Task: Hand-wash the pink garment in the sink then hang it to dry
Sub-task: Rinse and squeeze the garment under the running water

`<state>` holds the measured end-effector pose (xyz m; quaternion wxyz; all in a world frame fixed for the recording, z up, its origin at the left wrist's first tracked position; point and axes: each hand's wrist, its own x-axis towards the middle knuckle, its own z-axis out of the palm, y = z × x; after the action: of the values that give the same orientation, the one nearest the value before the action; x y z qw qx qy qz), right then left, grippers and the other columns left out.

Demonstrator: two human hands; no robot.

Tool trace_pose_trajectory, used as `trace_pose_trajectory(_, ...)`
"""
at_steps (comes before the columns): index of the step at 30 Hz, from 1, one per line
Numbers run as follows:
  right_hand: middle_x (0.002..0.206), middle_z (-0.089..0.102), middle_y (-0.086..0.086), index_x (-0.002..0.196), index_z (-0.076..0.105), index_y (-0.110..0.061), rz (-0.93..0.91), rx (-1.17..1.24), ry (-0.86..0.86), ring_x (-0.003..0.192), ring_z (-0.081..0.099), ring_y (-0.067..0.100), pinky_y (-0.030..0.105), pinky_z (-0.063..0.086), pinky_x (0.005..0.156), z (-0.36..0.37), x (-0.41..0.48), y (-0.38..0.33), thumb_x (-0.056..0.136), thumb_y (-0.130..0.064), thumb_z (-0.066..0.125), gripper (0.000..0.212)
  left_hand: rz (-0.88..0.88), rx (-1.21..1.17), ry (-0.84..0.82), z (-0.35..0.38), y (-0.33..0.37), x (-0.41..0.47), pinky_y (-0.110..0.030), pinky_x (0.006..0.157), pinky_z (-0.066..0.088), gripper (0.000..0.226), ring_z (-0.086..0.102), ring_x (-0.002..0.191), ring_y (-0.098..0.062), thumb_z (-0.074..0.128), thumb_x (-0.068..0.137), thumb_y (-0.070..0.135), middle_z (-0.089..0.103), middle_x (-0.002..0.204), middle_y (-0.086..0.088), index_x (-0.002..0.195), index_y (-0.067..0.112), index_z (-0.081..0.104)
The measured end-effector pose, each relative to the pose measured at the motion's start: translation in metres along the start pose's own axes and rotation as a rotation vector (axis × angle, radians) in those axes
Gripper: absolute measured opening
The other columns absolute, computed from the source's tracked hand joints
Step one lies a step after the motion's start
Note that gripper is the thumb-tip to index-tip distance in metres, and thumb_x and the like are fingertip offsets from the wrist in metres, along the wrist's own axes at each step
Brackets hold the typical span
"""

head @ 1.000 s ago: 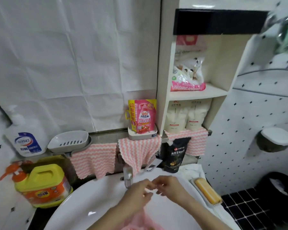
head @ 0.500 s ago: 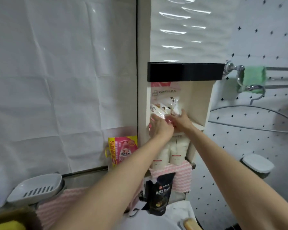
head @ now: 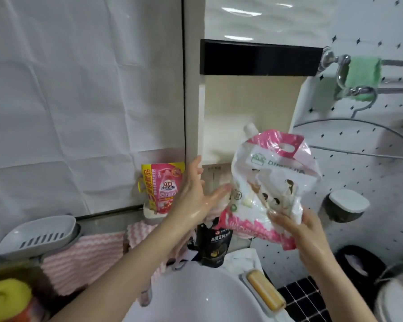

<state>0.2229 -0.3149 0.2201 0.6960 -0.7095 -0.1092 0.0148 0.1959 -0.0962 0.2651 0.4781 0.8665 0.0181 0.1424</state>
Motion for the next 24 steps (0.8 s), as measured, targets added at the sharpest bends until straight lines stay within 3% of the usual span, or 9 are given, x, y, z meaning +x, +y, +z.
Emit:
trace_pose_trajectory(2, 0.063, 0.063, 0.007, 0.093, 0.064, -0.006, 0.100, -0.015, -0.036, 0.043, 0.053, 0.013, 0.021, 0.041, 0.040, 0.005, -0.024, 0.031, 0.054, -0.040, 0.088, 0.057, -0.226, -0.157, -0.338, 0.008, -0.023, -0.018, -0.033, 0.101, 0.042, 0.104, 0.053, 0.119, -0.016, 0.062, 0.064, 0.061, 0.046, 0.141, -0.002, 0.146, 0.018, 0.014)
trace_pose_trajectory(4, 0.068, 0.068, 0.006, 0.099, 0.065, -0.005, 0.199, -0.009, -0.081, 0.050, 0.057, 0.018, 0.026, 0.046, 0.047, 0.011, -0.042, 0.059, 0.060, -0.030, 0.086, 0.052, -0.287, -0.278, -0.520, 0.027, -0.057, -0.042, -0.037, 0.100, 0.047, 0.062, 0.062, 0.110, -0.018, 0.073, 0.074, 0.041, 0.063, 0.123, -0.003, 0.126, 0.017, 0.048)
trace_pose_trajectory(6, 0.079, 0.073, 0.006, 0.106, 0.064, -0.006, 0.307, -0.039, -0.146, 0.061, 0.065, 0.019, 0.030, 0.052, 0.060, 0.016, -0.056, 0.083, 0.055, -0.034, 0.089, 0.063, -0.275, -0.313, -0.485, 0.045, -0.090, -0.066, -0.035, 0.095, 0.051, 0.036, 0.066, 0.101, -0.013, 0.077, 0.077, 0.026, 0.069, 0.111, -0.001, 0.109, 0.018, 0.061)
trace_pose_trajectory(9, 0.110, 0.069, 0.002, 0.131, 0.049, -0.020, 0.461, -0.137, -0.321, 0.090, 0.067, 0.014, 0.029, 0.054, 0.080, 0.017, -0.067, 0.105, 0.039, -0.059, 0.089, 0.108, -0.268, -0.395, -0.392, 0.063, -0.121, -0.099, -0.030, 0.087, 0.053, 0.035, 0.066, 0.097, -0.012, 0.080, 0.071, 0.022, 0.070, 0.107, -0.006, 0.102, 0.014, 0.064)
trace_pose_trajectory(12, 0.095, 0.071, -0.006, 0.120, 0.055, -0.029, 0.472, -0.137, -0.479, 0.074, 0.063, 0.004, 0.016, 0.047, 0.059, 0.025, -0.072, 0.113, 0.040, -0.050, 0.089, 0.089, -0.263, -0.374, -0.412, 0.072, -0.131, -0.120, -0.037, 0.089, 0.053, 0.046, 0.067, 0.099, -0.017, 0.085, 0.061, 0.036, 0.071, 0.107, -0.006, 0.100, 0.021, 0.066)
trace_pose_trajectory(15, 0.113, 0.069, -0.010, 0.116, 0.057, -0.036, 0.395, -0.094, -0.422, 0.103, 0.065, 0.007, 0.021, 0.049, 0.085, 0.035, -0.074, 0.116, 0.054, -0.030, 0.087, 0.070, -0.242, -0.194, -0.441, 0.062, -0.134, -0.116, -0.045, 0.091, 0.051, 0.064, 0.064, 0.102, -0.021, 0.075, 0.054, 0.062, 0.068, 0.112, -0.003, 0.108, 0.031, 0.061)
trace_pose_trajectory(18, 0.109, 0.071, -0.005, 0.112, 0.062, -0.024, 0.364, -0.084, -0.381, 0.102, 0.067, 0.015, 0.033, 0.053, 0.089, 0.038, -0.075, 0.120, 0.057, -0.020, 0.085, 0.060, -0.202, -0.197, -0.205, 0.033, -0.129, -0.094, -0.036, 0.086, 0.053, 0.086, 0.061, 0.094, -0.011, 0.067, 0.052, 0.080, 0.058, 0.117, 0.003, 0.123, 0.040, 0.037)
trace_pose_trajectory(21, 0.109, 0.072, -0.001, 0.111, 0.063, -0.022, 0.379, -0.101, -0.426, 0.103, 0.067, 0.018, 0.041, 0.053, 0.092, 0.040, -0.079, 0.124, 0.056, -0.017, 0.086, 0.060, -0.020, -0.144, -0.174, 0.008, -0.112, -0.081, -0.022, 0.074, 0.049, 0.054, 0.060, 0.085, -0.010, 0.068, 0.077, 0.047, 0.057, 0.101, 0.004, 0.119, 0.053, 0.035)
trace_pose_trajectory(24, 0.101, 0.074, -0.001, 0.108, 0.063, -0.020, 0.412, -0.094, -0.485, 0.095, 0.070, 0.015, 0.034, 0.054, 0.086, 0.040, -0.084, 0.128, 0.055, -0.017, 0.086, 0.058, -0.005, -0.087, -0.232, 0.005, -0.106, -0.078, -0.019, 0.062, 0.046, 0.025, 0.057, 0.068, -0.003, 0.067, 0.084, 0.010, 0.062, 0.091, -0.003, 0.098, 0.029, 0.059)
